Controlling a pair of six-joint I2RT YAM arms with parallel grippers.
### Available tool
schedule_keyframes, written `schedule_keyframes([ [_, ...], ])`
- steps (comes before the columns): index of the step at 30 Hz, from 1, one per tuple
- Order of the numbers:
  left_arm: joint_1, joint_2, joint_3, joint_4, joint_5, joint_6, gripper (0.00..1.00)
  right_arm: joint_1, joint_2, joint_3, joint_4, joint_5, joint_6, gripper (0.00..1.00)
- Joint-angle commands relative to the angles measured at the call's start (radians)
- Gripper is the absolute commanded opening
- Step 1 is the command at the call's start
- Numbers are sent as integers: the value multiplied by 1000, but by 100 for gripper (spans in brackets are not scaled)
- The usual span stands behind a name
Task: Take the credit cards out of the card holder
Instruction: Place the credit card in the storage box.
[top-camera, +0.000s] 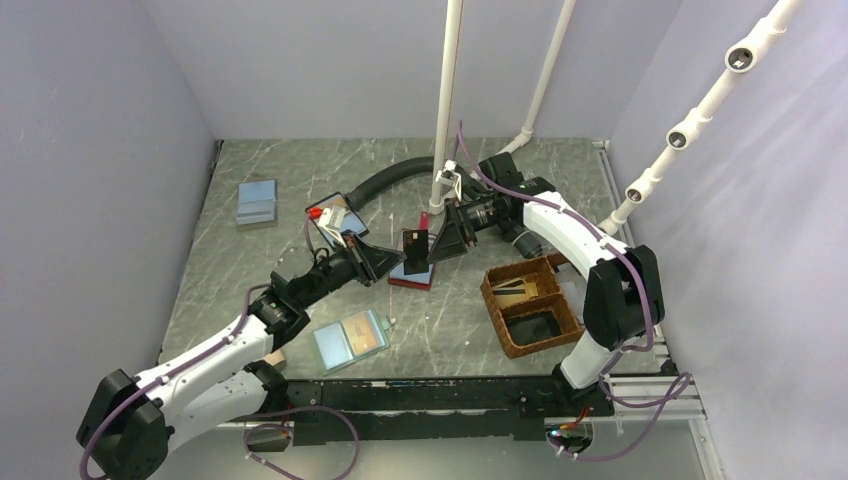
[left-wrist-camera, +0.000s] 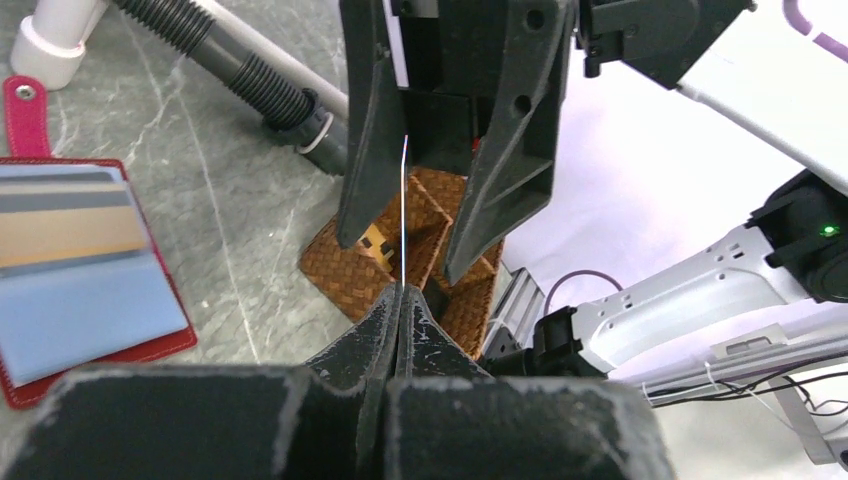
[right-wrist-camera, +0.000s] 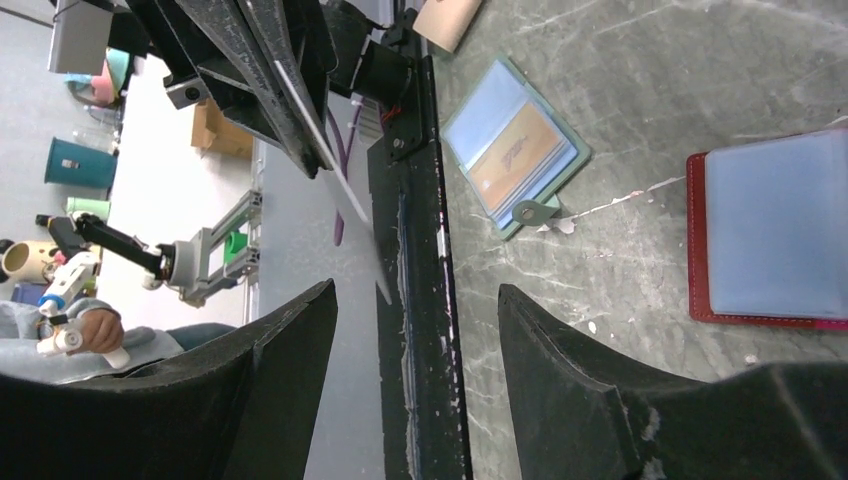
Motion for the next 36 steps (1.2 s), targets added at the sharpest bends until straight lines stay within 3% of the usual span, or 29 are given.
schedule_keyframes([
  [1,-14,15,31,128,25,-24,0,-14,-28,30,30,-49,3,64],
  [5,-23,35,33,158,25,-28,0,-17,-24,52,32,-120,15,60],
  [7,-26,44,36,166,29,-29,0,-17,-26,53,46,-156,32,54],
  [10,-26,50,32,174,25,-31,0,-17,-34,41,79,-212,62,38],
  [15,-26,53,20,189,20,-37,0,-18,-56,-5,171,-258,144,0],
  [19,-26,61,17,181,20,-46,1,-22,-73,-11,146,-253,109,0],
  [23,-26,7,19,63,-30,-50,39,-40,-85,49,-112,-118,-179,0],
  [26,-26,-88,28,-136,-93,-39,65,-46,-102,86,-303,35,-394,0],
  [29,-25,-198,25,-367,-161,-46,84,-60,-131,89,-461,146,-573,0],
  [36,-24,-431,-14,-704,-257,-102,93,-131,-244,-2,-560,341,-705,0],
])
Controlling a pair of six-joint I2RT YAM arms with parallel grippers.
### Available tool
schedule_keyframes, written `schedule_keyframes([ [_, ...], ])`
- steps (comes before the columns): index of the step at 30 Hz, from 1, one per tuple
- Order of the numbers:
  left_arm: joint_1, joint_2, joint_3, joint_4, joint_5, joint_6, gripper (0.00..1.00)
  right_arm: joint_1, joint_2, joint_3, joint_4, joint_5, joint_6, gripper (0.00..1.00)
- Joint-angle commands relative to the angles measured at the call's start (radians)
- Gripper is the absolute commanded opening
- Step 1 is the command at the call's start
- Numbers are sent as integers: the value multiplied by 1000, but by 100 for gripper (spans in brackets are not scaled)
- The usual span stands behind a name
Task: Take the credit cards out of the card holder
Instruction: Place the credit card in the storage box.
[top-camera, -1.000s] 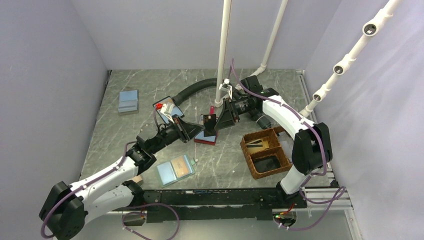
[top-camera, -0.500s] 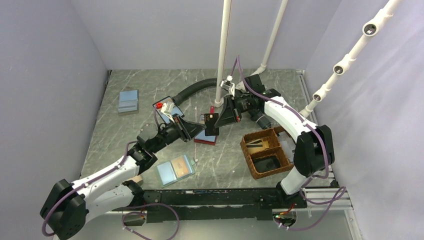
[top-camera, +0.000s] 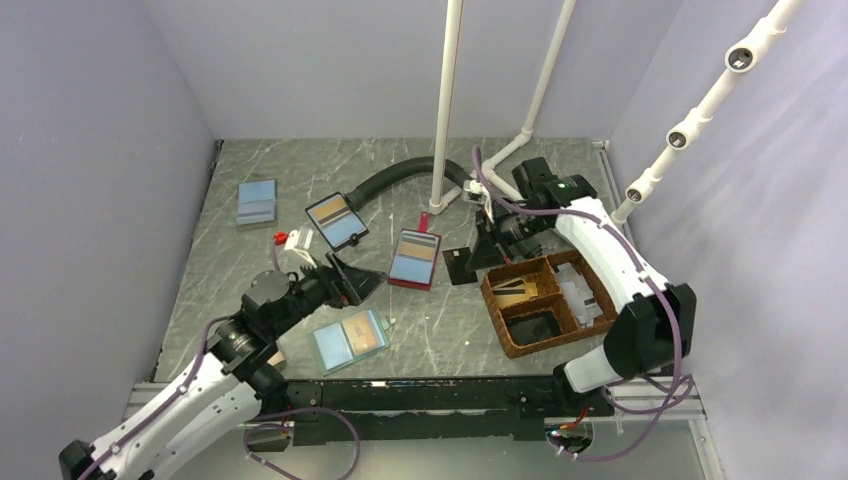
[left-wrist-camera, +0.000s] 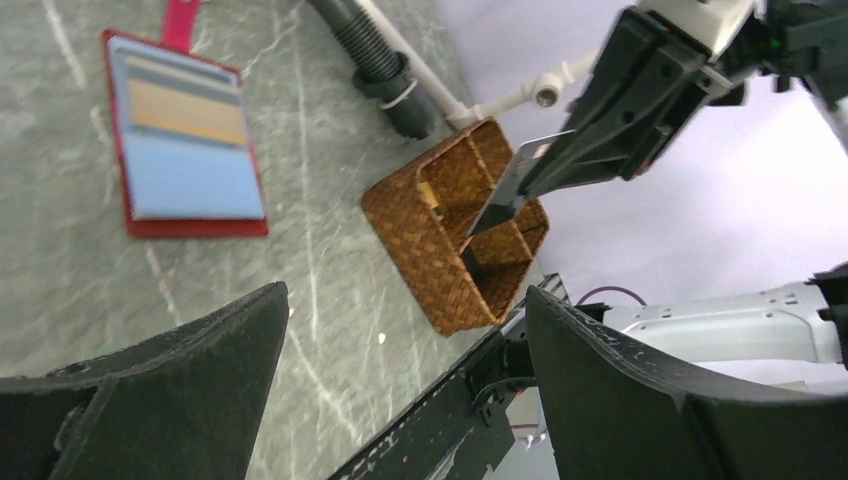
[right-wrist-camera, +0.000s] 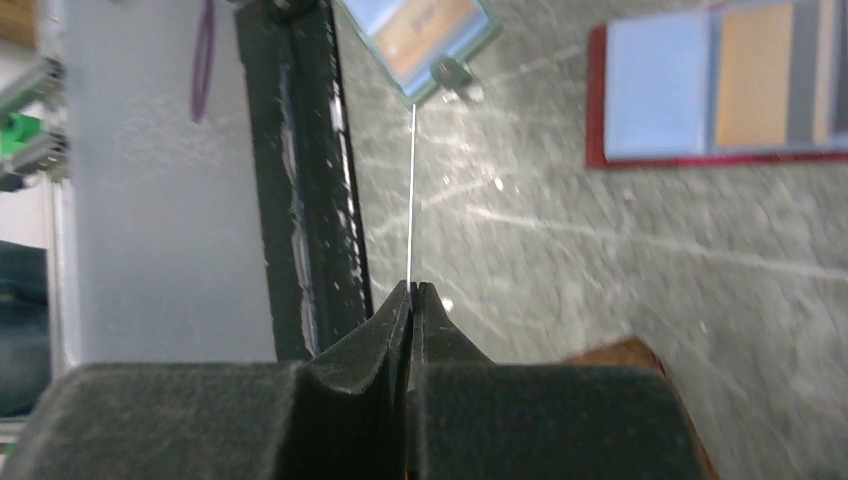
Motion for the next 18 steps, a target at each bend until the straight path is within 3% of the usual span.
schedule_keyframes([
  [1,-2,-118,-15,-281,-93,-44,93,-71,-89,-38,-136,152,-171,0],
  [6,-3,-197,-16,-424,-159,-63,95,-163,-94,-26,-280,206,-273,0],
  [11,-2,-193,-13,-490,-170,-54,95,-199,-135,-33,-363,361,-373,0],
  [18,-3,-144,-5,-519,-155,-34,95,-205,-189,-68,-372,552,-445,0],
])
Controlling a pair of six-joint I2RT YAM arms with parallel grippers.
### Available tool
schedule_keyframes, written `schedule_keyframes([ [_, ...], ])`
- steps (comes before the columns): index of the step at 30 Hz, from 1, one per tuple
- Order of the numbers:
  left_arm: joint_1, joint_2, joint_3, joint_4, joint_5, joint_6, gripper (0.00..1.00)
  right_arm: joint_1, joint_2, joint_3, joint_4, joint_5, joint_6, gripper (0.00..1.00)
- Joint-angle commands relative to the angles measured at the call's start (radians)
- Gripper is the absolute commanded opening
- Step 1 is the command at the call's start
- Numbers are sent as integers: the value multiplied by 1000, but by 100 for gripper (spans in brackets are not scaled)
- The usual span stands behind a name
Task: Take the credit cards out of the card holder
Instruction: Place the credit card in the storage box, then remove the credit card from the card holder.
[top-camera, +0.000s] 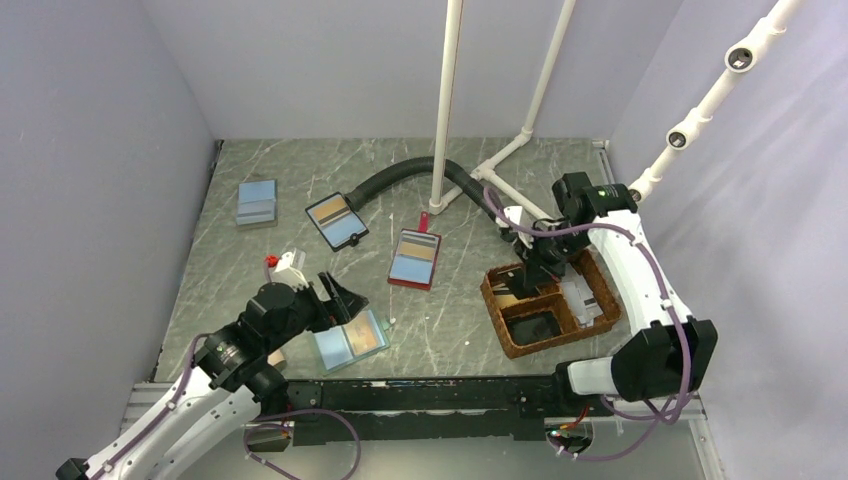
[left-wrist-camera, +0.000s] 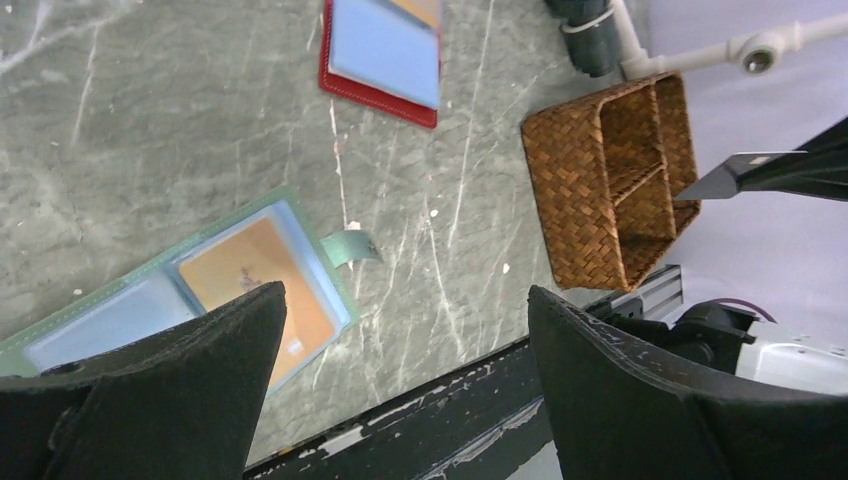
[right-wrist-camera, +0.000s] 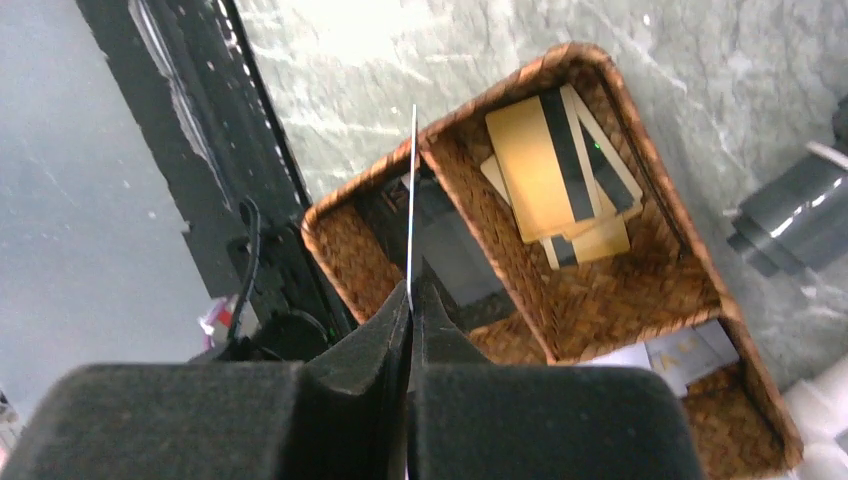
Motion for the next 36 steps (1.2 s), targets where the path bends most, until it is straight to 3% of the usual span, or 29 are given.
schedule_keyframes([
  [1,-2,33,8,-22,-6,17,95,-6,-43,-26,-45,151,-96,0],
  [14,-3,98,5,-14,10,38,96,54,-31,-242,-22,394,-245,0],
  [17,-1,101,-7,8,36,-9,96,86,-14,-292,47,451,-233,11],
  [20,-1,102,-22,13,56,-67,96,96,-2,-264,132,471,-171,30],
  [24,0,101,-26,-38,72,-137,95,96,21,-122,132,359,-85,47],
  [29,-1,87,-64,-60,83,-238,85,170,83,7,96,54,0,49],
  [32,0,104,-90,-55,88,-287,77,304,90,-40,234,-109,106,49],
  [36,-1,164,-93,-66,97,-331,70,523,136,-105,508,-143,322,44],
])
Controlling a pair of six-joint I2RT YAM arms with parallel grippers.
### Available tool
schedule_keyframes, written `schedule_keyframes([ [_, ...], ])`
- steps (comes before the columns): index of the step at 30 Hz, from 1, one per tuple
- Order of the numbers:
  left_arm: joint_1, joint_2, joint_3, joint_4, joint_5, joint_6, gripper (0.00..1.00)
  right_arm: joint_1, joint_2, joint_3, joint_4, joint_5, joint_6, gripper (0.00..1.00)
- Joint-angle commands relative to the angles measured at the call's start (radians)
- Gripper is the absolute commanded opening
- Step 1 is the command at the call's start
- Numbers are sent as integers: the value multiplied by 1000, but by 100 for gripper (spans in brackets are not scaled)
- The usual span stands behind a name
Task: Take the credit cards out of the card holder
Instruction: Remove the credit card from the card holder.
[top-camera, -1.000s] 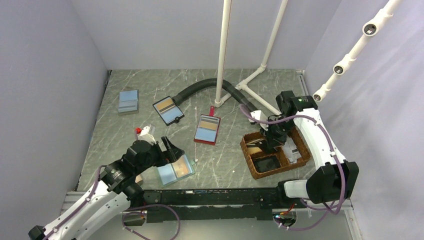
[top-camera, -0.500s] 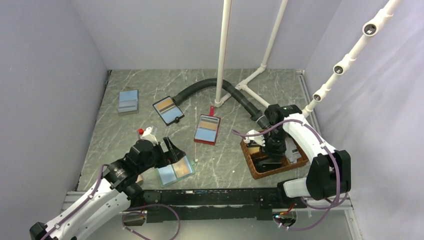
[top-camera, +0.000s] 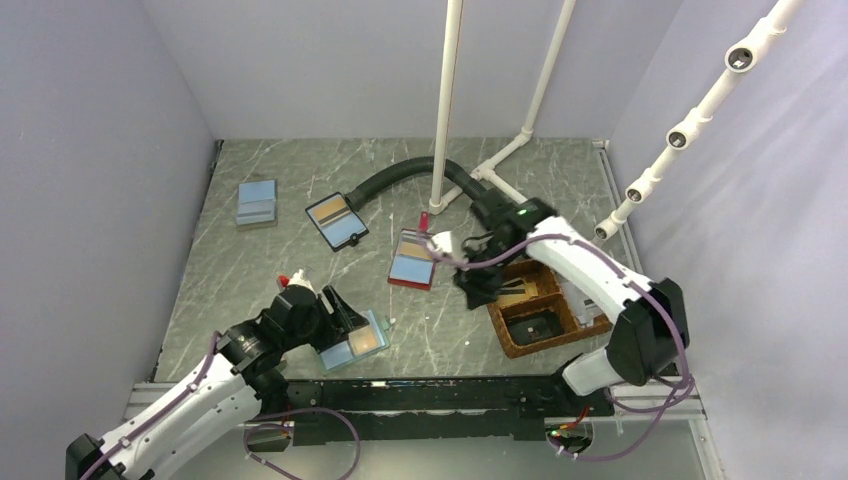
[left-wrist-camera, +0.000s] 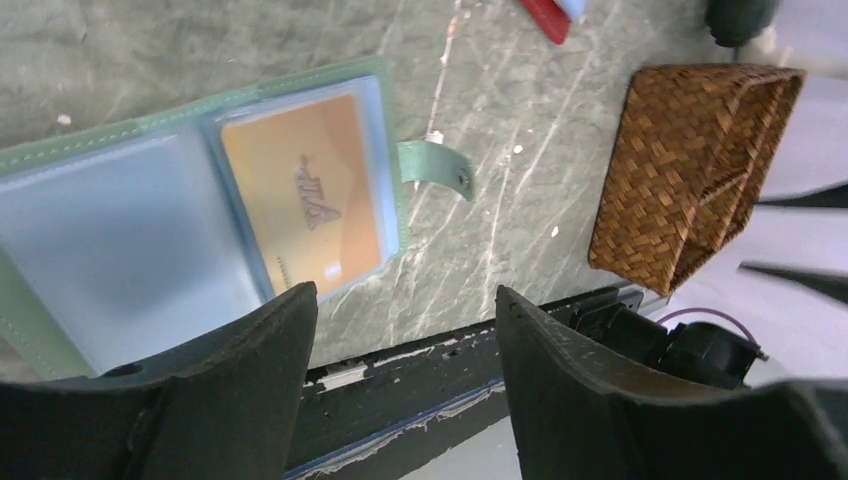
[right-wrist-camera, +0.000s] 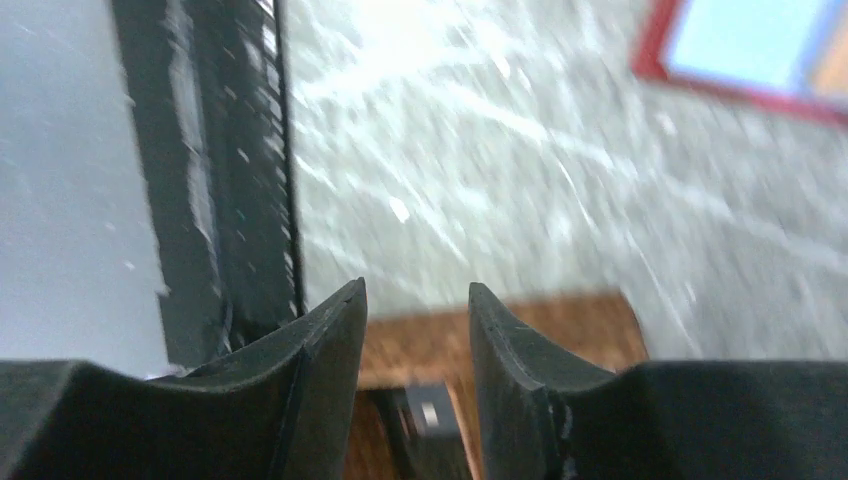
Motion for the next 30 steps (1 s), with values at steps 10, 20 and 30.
schedule_keyframes([
  [10,-1,178,-13,17,10,-91,60,317,406,116,624,-253,891,19],
  [20,-1,120,-71,6,-18,-105,63,397,608,157,740,-359,1133,12],
  [30,-1,110,-113,69,3,-119,63,401,705,196,723,-308,1162,14],
])
